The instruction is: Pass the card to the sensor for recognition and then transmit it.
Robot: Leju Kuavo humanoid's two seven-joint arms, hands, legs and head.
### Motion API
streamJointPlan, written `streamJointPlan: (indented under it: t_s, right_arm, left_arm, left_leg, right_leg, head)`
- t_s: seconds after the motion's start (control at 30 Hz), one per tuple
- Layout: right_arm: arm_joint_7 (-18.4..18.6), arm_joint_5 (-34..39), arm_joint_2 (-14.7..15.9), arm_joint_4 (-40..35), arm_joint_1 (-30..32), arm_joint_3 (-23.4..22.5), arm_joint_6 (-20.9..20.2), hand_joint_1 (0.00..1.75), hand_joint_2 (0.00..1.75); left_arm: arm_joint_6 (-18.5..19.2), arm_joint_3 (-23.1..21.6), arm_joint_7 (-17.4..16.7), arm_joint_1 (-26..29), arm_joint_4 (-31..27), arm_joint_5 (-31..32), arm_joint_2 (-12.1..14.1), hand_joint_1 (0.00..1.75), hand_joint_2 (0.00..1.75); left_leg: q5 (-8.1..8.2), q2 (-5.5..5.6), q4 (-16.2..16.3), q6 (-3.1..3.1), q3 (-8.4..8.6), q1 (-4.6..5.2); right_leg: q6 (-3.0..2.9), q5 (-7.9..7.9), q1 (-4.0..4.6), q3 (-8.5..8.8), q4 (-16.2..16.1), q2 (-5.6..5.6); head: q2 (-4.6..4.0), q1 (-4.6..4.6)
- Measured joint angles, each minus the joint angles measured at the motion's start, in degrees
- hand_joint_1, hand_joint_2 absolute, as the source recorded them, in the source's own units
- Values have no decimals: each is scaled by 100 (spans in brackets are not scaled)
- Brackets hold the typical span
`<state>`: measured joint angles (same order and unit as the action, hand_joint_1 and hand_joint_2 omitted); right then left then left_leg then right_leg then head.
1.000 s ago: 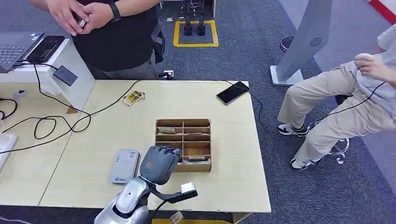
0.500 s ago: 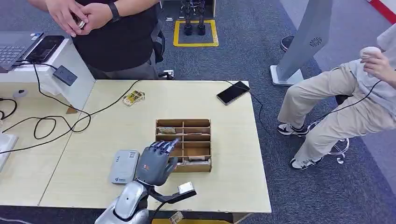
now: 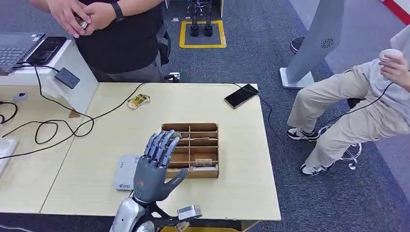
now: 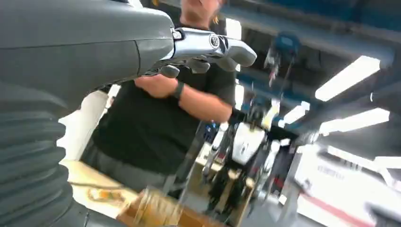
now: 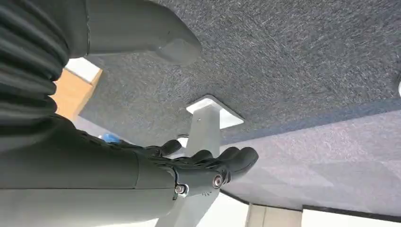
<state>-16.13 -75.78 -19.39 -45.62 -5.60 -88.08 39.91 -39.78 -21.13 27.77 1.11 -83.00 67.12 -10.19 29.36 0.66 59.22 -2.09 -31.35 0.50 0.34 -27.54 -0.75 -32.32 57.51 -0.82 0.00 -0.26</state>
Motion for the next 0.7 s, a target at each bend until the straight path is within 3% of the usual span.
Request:
streamJointPlan:
  t_s: [0.07, 0.23, 0.53, 0.7]
  right_arm:
    - [30, 35, 0, 20, -9, -2, 0, 0, 175]
    - [90, 79, 0, 59, -23, 0, 2, 0, 175]
    - [-9, 90, 0, 122, -36, 0, 0, 0, 175]
    - [-181, 17, 0, 131, -40, 0, 0, 0, 175]
  left_arm:
    - [-11, 476, 540, 130, -228, -459, -225, 0, 175]
    - [-24, 1066, 685, 272, -450, -911, -321, 0, 175]
    - [-24, 1505, 1070, 366, -548, -526, -367, 0, 175]
    - [-24, 1527, 1100, 375, -461, 263, -334, 0, 175]
  left_leg:
    - [1, -1, 0, 1, 4, -1]
    - [-2, 2, -1, 3, 2, -4]
    - [-2, 2, -1, 3, 0, -2]
    - [-1, 4, -1, 2, -1, 0]
  right_leg:
    - [0, 0, 1, 0, 0, -1]
    - [-1, 0, 3, -1, 0, 5]
    - [-1, 1, 1, 0, 2, 4]
    - [0, 0, 0, 0, 0, 7]
  head:
    - [0, 24]
    - [0, 2]
    - [0, 2]
    - [0, 2]
